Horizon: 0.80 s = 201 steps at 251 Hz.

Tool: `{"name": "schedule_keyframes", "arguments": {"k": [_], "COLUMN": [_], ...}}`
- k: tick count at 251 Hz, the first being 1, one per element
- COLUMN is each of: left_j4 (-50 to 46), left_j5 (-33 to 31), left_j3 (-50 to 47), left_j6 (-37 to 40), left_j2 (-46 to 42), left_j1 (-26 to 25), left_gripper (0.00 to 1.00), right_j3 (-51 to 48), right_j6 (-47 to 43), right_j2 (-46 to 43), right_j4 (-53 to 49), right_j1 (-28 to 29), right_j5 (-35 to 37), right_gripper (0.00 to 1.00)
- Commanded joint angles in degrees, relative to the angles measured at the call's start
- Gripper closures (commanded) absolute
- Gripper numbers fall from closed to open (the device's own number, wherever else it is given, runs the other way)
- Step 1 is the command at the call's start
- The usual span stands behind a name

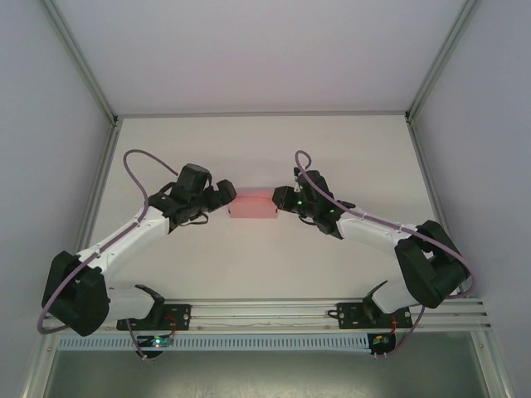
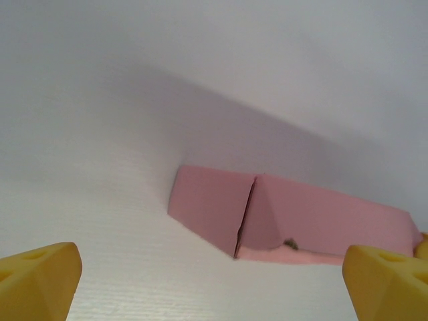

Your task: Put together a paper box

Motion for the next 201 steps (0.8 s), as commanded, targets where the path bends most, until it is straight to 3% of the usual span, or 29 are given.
{"name": "schedule_keyframes", "arguments": {"k": [1,35,102,162,201], "left_j4": [10.5,13.0,14.9,20.4,21.0], "left_j5": [5.7,8.8,8.0,7.9,7.2], "left_j3": [-2.1,-3.2,-8.3,-14.0,-16.0], "left_j6": [-2.8,-2.2,-0.5,-0.6,-0.1], "left_j2": [2.1,3.6,3.5,5.8,5.5], "left_j1": [2.2,2.6,2.9,4.4,5.4], "left_gripper": [0.0,0.01,0.17,0.37,0.42], "right_j3": [-5.9,-6.3,-6.7,-6.8,-7.5], "right_j6": [-1.3,-0.9,-1.0,-2.2,-2.5], "right_j2": [6.8,7.2,7.5,10.4,11.2], "right_j4": [-26.0,-25.4,-24.2,-22.4,-21.8], "right_j1": [0.4,0.3,0.0,-0.6,-2.0], "right_j5": [3.4,2.9,2.0,-1.0,-1.7], "right_gripper": [0.87,0.87,0.88,0.89,0.91]}}
